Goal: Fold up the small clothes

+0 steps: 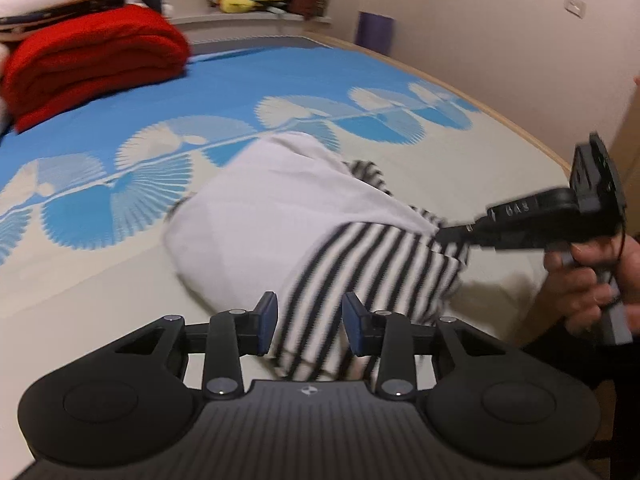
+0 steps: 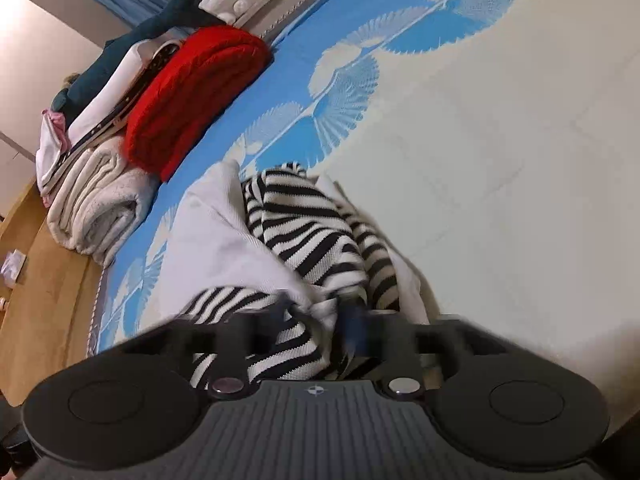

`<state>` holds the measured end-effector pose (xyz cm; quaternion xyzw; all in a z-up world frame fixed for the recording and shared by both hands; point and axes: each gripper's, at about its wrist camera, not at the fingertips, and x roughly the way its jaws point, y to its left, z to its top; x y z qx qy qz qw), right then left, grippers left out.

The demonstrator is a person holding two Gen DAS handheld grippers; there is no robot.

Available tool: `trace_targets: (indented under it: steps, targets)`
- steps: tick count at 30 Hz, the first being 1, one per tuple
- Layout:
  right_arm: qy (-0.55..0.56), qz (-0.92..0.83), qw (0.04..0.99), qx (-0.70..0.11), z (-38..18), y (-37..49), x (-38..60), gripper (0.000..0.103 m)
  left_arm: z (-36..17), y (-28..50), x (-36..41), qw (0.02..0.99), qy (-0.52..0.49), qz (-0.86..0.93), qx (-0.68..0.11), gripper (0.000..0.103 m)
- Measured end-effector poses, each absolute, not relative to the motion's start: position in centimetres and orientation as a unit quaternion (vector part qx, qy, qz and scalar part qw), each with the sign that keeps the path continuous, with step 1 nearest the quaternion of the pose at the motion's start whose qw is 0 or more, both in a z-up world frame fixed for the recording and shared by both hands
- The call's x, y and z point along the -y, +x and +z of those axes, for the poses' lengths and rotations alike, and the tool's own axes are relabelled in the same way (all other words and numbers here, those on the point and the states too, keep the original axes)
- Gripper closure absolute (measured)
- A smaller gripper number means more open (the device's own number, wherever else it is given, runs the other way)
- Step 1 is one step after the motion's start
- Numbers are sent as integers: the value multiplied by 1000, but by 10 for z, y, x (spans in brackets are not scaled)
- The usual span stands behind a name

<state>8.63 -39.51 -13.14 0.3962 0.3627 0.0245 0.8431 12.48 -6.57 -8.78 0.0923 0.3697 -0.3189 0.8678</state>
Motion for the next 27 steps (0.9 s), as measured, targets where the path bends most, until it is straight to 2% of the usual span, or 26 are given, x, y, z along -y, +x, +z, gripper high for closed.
trace_targets:
  steps: [2, 5, 8, 10, 12, 14, 16, 17, 18, 19, 20, 23, 25, 27]
  targets:
    - [381, 0, 862, -335, -123, 79, 399, 96, -91, 122, 74, 860, 100, -337, -369, 67]
    - [424, -50, 850, -309, -117, 60, 416, 96, -96, 120, 86, 847, 101, -365, -372, 67]
    - [415, -82, 827, -369, -132, 57, 424, 96, -112, 124, 97, 820, 103, -390, -407, 67]
    - [417, -78, 811, -403, -148, 63, 425, 95, -132, 125, 108, 806, 153, -371, -436, 67]
    - [429, -67, 801, -413, -156, 71, 424, 86, -148, 128, 113, 794, 188, -350, -461, 66]
    - [439, -55, 798, -408, -158, 76, 422, 65, -143, 135, 108, 796, 162, -347, -469, 67]
    - [447, -45, 801, -396, -158, 81, 420, 57, -130, 151, 89, 806, 68, -345, -475, 60]
    - [448, -35, 803, -391, -158, 85, 419, 57, -125, 160, 78, 815, 21, -335, -473, 56]
    - [451, -24, 804, -388, -159, 89, 417, 57, -122, 165, 69, 824, -10, -319, -467, 42]
    - [452, -17, 804, -386, -159, 91, 417, 53, -119, 170, 59, 836, -38, -295, -461, 31]
    - [452, -11, 804, -387, -161, 96, 414, 47, -120, 177, 50, 845, -62, -263, -460, 29]
    - [436, -8, 808, -398, -165, 105, 407, 42, -130, 194, 35, 838, -124, -218, -485, 29]
    - [426, -6, 811, -402, -168, 104, 405, 41, -136, 202, 36, 827, -146, -210, -501, 24]
    - [413, -2, 815, -406, -168, 105, 400, 44, -142, 208, 42, 818, -157, -212, -512, 23]
